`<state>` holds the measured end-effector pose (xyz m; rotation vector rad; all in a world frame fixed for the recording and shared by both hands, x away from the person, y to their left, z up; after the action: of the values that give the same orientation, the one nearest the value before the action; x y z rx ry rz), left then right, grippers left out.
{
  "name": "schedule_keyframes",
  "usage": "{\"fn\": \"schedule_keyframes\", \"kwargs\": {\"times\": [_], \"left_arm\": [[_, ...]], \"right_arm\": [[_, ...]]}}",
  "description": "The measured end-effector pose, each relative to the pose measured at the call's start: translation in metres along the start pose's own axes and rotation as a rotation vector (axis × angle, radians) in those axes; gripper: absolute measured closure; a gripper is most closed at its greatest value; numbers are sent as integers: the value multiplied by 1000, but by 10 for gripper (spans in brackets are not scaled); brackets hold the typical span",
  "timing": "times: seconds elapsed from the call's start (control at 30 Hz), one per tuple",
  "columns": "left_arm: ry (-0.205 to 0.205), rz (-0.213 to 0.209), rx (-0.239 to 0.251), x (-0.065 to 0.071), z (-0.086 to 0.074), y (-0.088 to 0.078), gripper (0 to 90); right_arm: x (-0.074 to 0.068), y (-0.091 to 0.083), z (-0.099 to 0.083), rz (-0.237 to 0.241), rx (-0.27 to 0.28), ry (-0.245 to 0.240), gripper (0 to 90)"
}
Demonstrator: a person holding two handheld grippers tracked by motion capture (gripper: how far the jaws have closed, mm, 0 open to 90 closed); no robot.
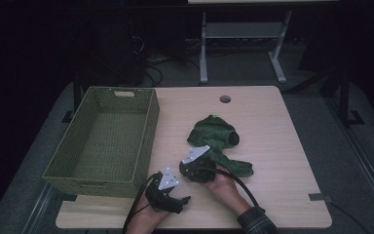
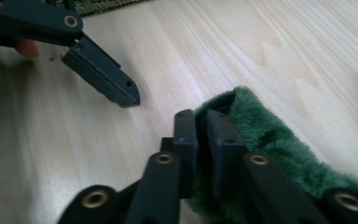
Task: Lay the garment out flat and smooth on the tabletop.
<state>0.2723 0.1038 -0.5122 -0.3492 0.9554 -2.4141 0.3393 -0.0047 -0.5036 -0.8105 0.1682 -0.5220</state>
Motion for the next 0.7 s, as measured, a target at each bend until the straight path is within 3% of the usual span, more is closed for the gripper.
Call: {"fn": "schedule_keyframes", "kwargs": {"times": [0.13,0.37,0.53,0.7], "left_arm": [[-3,-1,-2,0,0,0,133],[5,2,-3,-1,0,0,134],[5,2,-2,-1,0,0,134],[6,2,-1,-1,0,0,134]], "right_arm": [[0,-3,1,8,2,22,852],[4,-28,10,68,115,93,850],[13,-45,9,72,158,130,843],[27,-61,3,41,198,135,844]]}}
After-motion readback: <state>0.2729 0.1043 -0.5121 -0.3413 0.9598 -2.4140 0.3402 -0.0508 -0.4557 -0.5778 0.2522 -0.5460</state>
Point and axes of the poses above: each handheld gripper's, and its own axes: y roughly forward along the jaws, z roughly out of its top, x roughly to its right, the point moved 5 cm from there along y, roughly forward along the jaws, and after that the axes turned 4 degrees about -z, right-handed, at the moved point
